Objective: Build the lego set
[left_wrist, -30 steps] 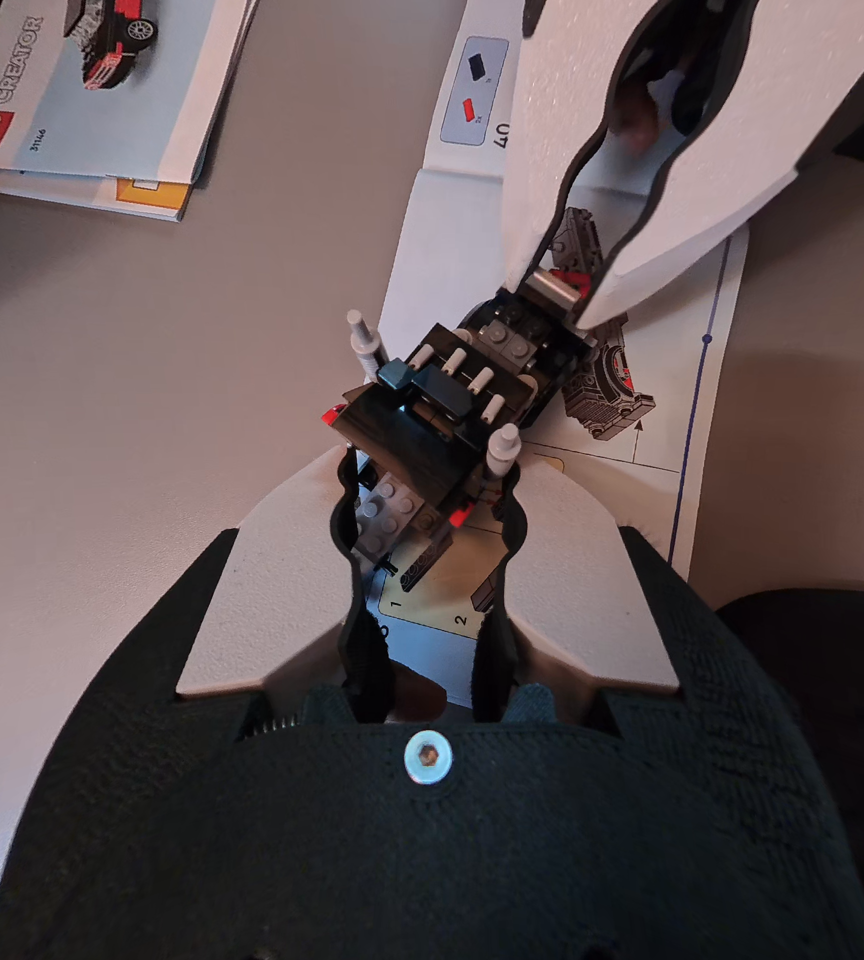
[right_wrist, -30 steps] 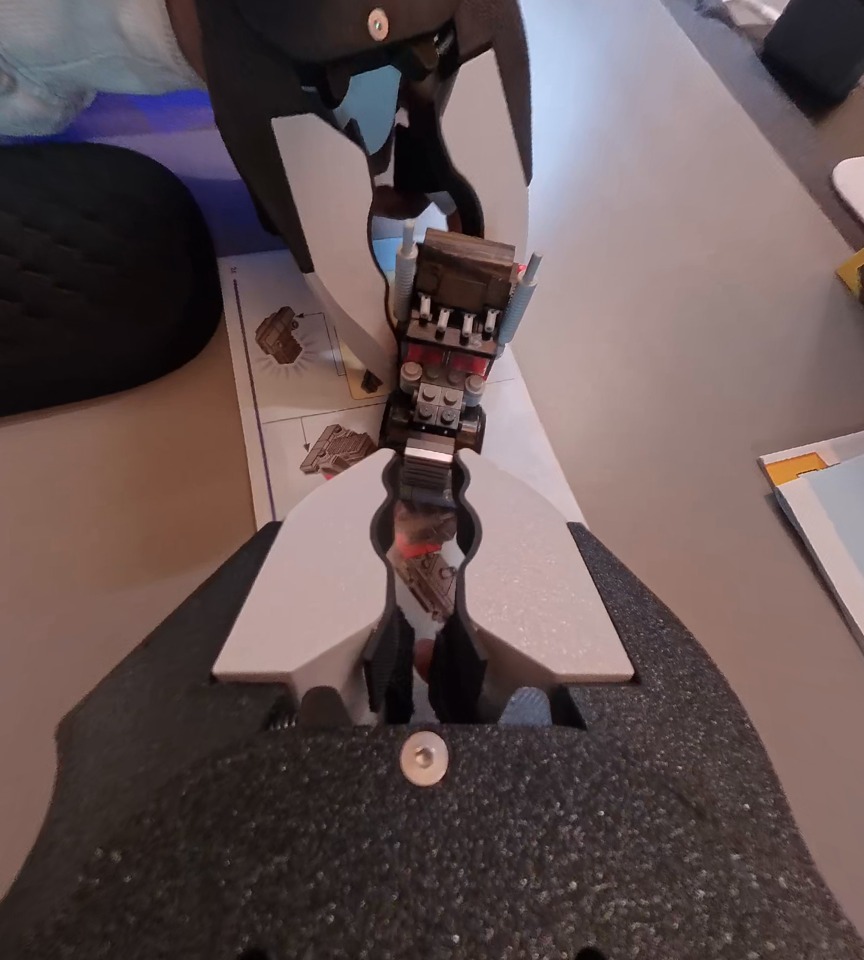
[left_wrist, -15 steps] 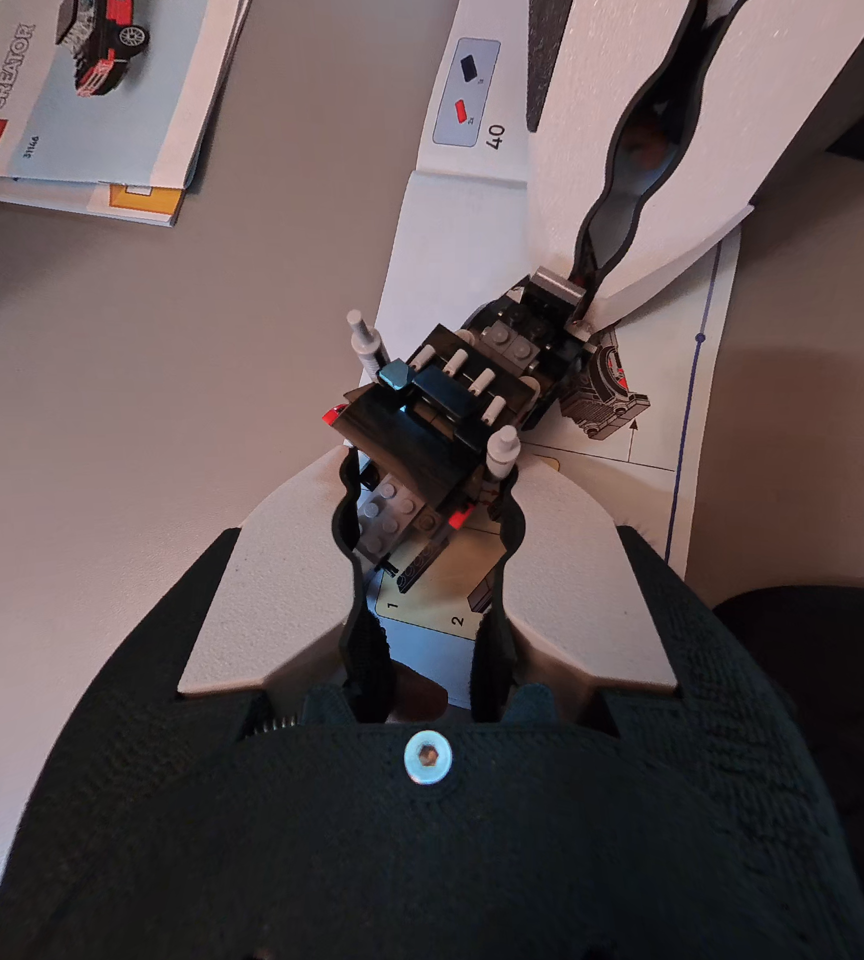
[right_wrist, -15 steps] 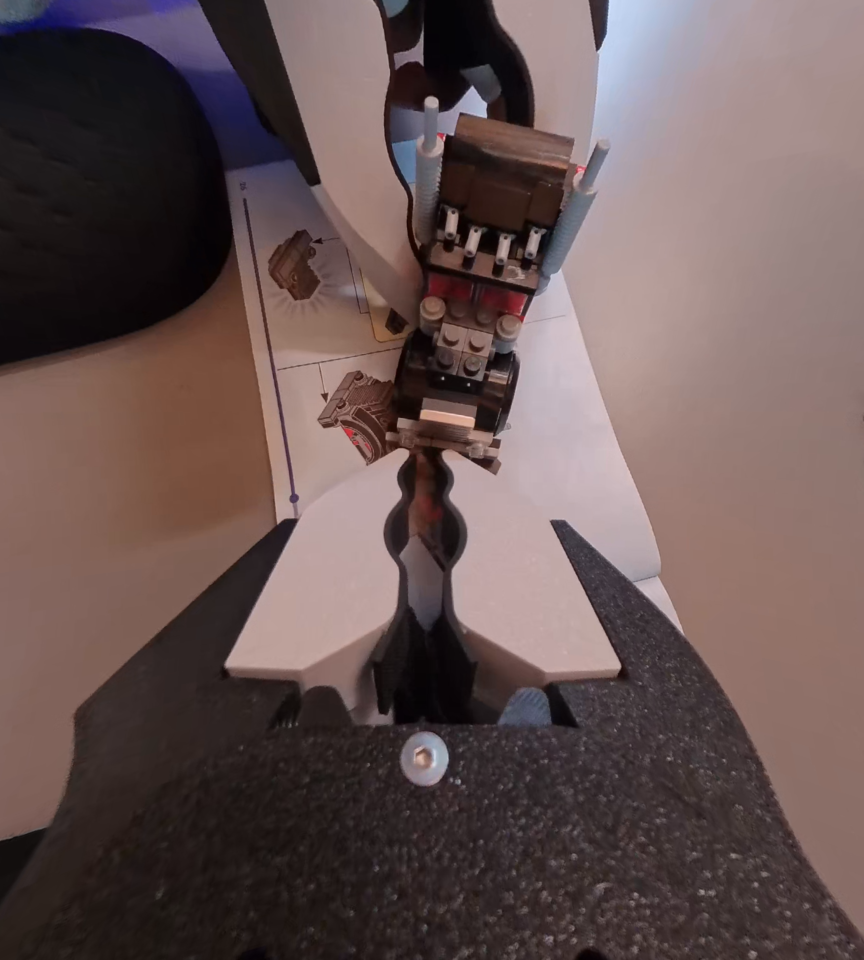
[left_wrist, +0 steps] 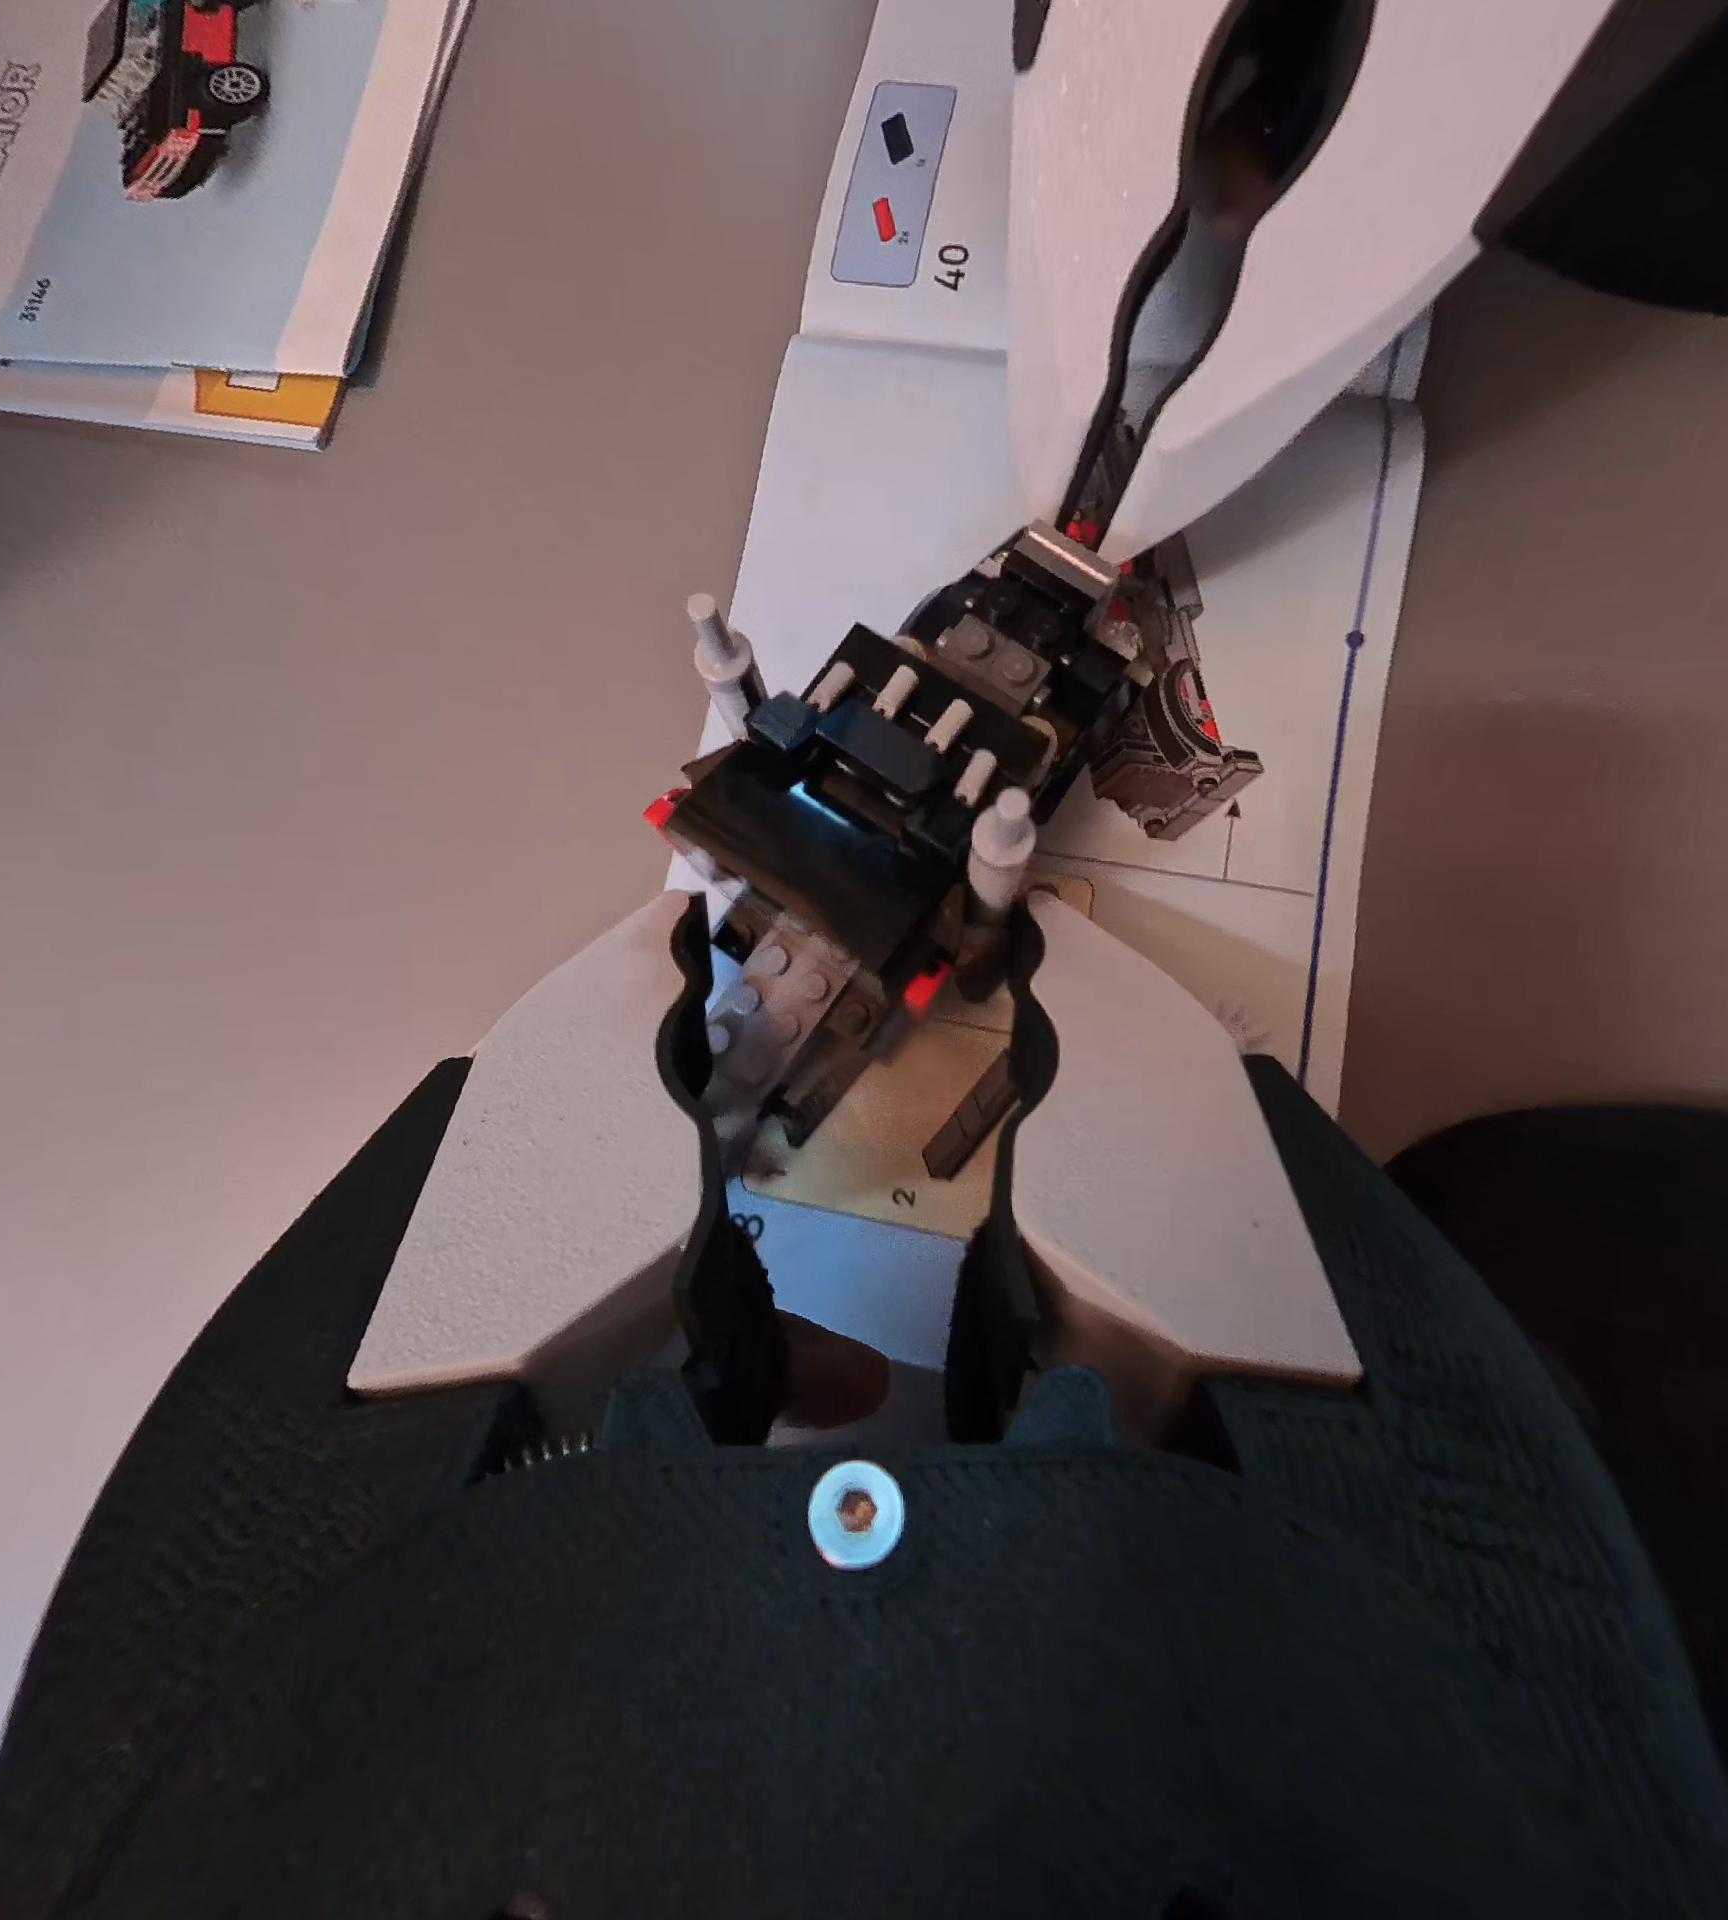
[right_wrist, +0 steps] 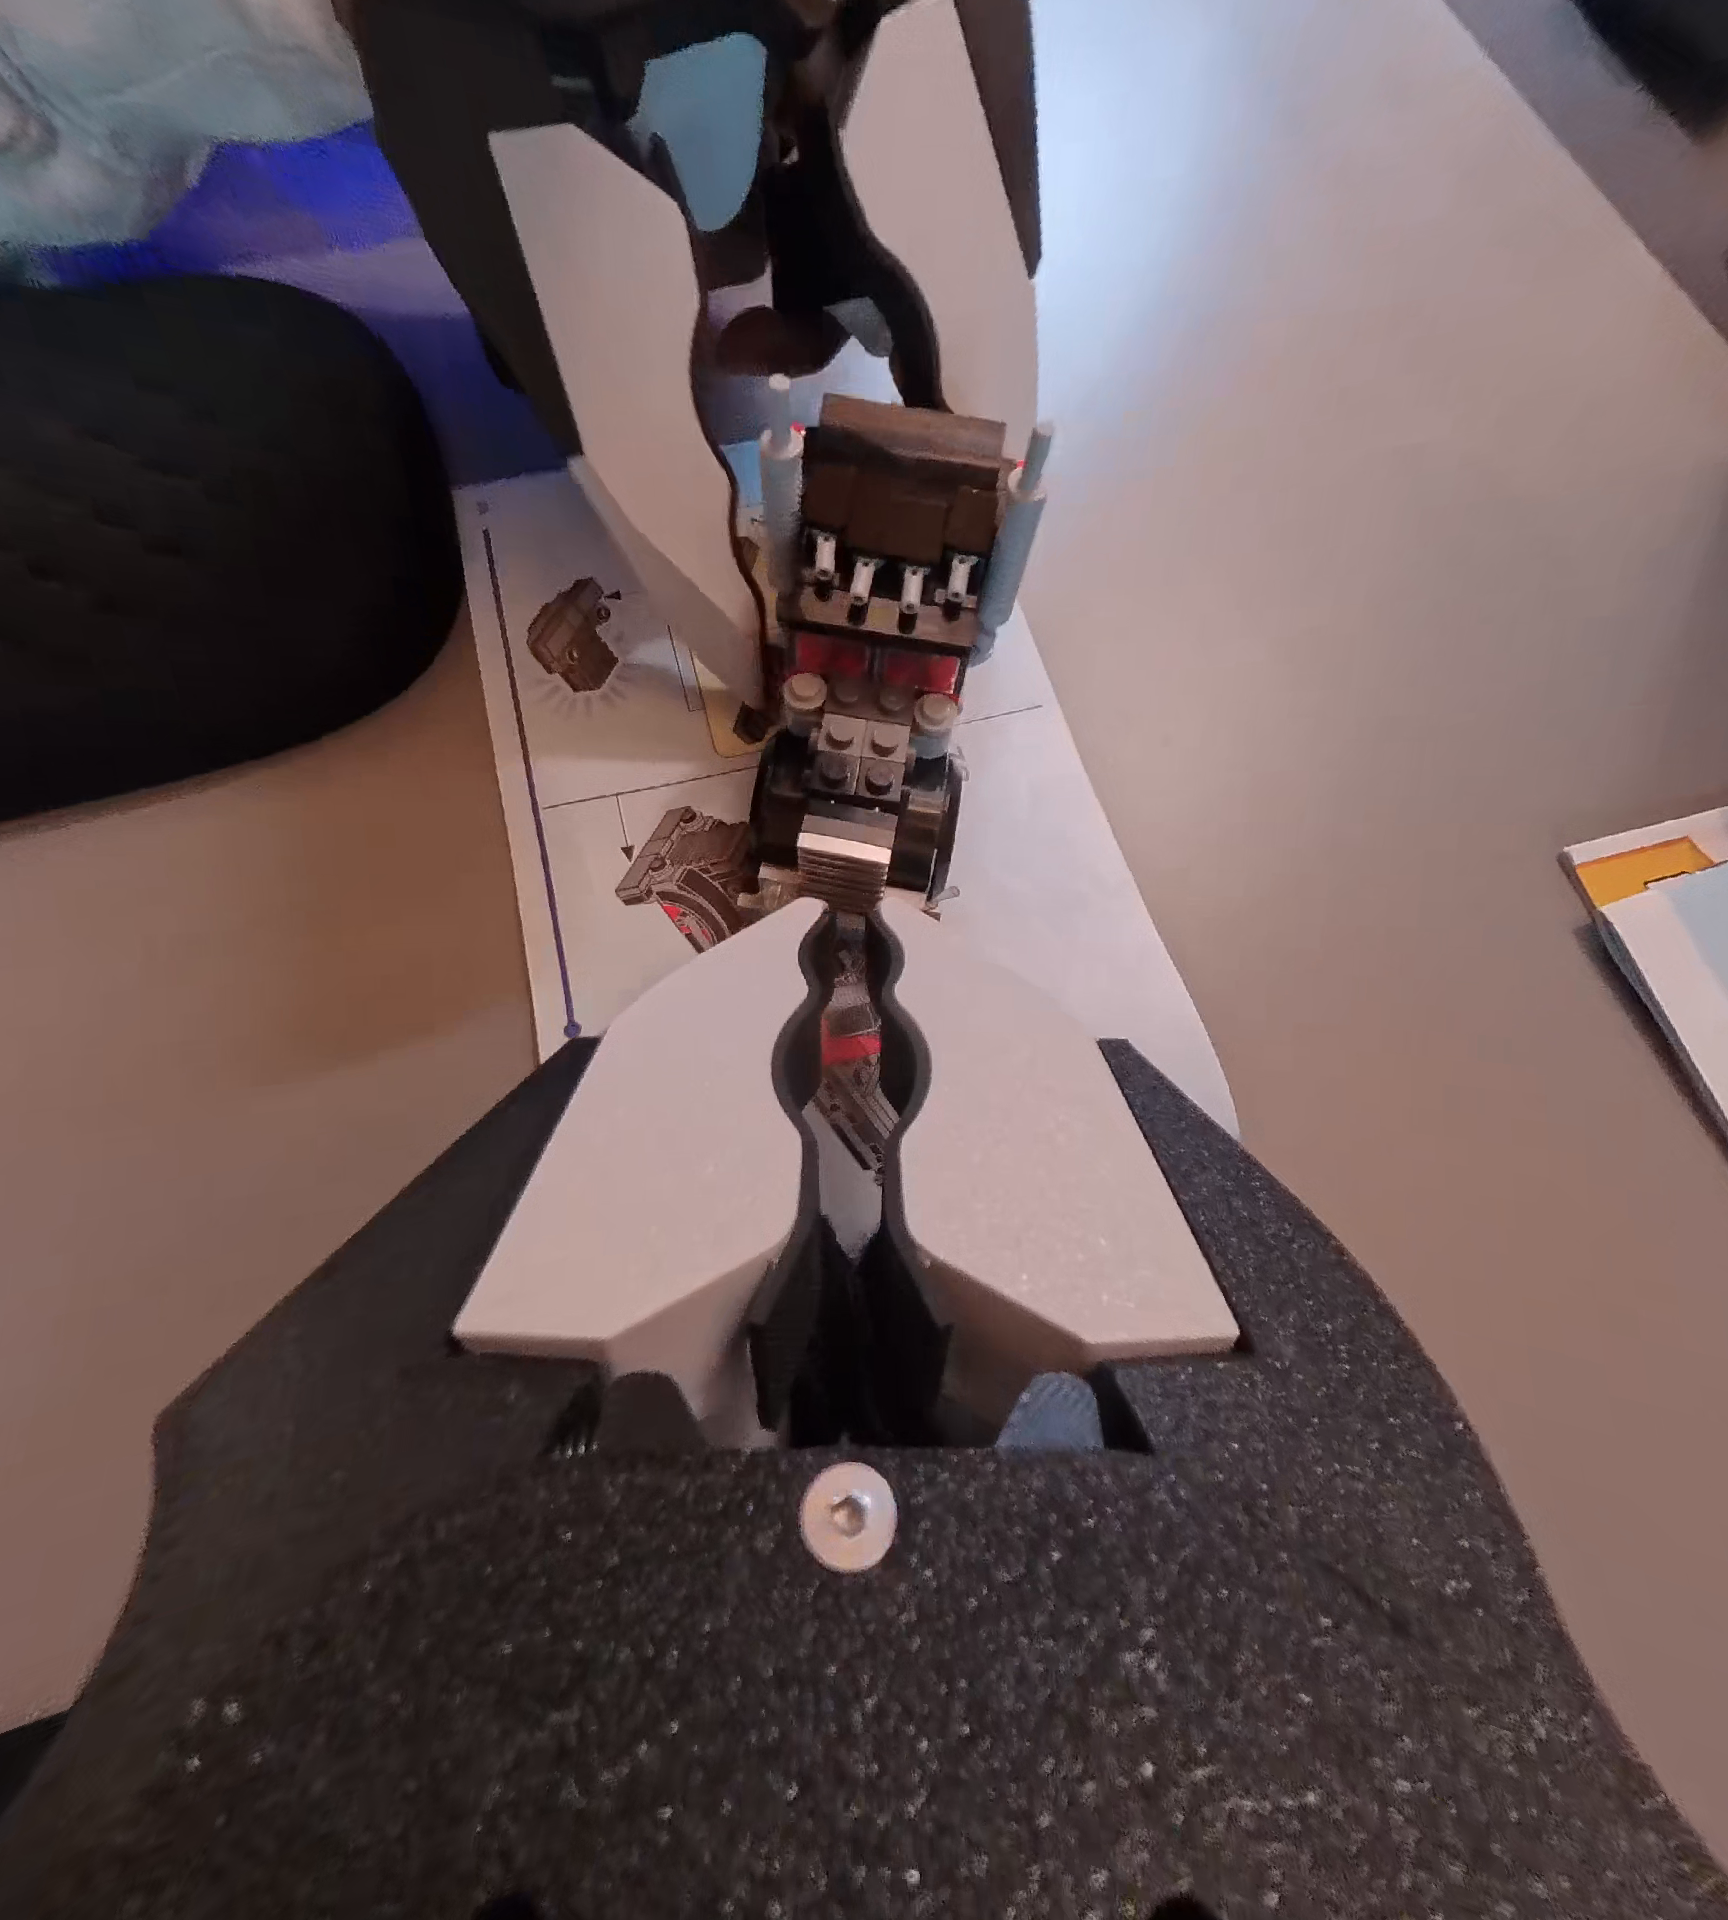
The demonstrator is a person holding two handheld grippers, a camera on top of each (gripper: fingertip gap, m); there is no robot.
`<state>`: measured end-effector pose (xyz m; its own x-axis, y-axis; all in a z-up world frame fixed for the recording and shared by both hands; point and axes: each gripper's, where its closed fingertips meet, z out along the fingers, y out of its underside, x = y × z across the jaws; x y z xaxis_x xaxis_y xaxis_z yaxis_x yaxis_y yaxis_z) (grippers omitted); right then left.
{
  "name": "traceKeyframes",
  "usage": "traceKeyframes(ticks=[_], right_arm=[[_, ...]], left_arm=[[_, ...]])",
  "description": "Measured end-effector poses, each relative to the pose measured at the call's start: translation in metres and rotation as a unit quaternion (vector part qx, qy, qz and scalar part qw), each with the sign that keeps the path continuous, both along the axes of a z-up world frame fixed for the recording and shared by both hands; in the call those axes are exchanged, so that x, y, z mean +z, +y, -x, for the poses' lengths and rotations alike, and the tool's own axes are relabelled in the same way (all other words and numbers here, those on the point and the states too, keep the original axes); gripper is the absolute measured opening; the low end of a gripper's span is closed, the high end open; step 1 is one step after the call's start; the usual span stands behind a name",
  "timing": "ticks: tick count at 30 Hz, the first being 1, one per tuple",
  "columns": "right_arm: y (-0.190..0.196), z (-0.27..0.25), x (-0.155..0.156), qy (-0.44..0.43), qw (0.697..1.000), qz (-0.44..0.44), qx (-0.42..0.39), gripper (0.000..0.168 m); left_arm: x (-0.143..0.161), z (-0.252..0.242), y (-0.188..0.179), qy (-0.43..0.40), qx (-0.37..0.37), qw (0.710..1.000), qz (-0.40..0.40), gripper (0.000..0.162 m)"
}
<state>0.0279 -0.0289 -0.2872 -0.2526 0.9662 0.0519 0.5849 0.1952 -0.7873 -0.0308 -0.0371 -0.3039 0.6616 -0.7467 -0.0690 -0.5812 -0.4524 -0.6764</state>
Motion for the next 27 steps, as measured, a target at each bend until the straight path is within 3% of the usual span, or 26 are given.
traceKeyframes(ticks=[8,11,12,19,24,27], right_arm=[[-0.004,-0.006,0.004,0.017,0.999,0.027,0.015,0.006],[-0.006,-0.005,0.007,0.029,0.999,0.034,0.022,0.006],[-0.006,-0.004,0.009,0.035,0.998,0.036,0.022,0.005],[-0.004,-0.006,0.023,0.078,0.996,0.018,0.041,0.005],[-0.014,-0.01,0.033,0.105,0.988,0.071,0.092,0.004],[-0.017,-0.005,0.034,0.104,0.983,0.122,0.088,0.004]], left_arm=[[0.031,0.015,-0.021,-0.052,0.003,0.998,-0.021,0.055],[0.051,0.029,-0.015,-0.086,0.036,0.993,-0.078,0.005],[0.053,0.038,-0.008,-0.087,0.065,0.99,-0.095,0.001],[0.044,0.052,0.011,-0.083,0.135,0.982,-0.105,0.001],[0.052,0.039,0.001,-0.191,0.087,0.974,-0.089,0.0],[0.046,0.027,-0.004,-0.209,0.051,0.974,-0.071,0.0]])
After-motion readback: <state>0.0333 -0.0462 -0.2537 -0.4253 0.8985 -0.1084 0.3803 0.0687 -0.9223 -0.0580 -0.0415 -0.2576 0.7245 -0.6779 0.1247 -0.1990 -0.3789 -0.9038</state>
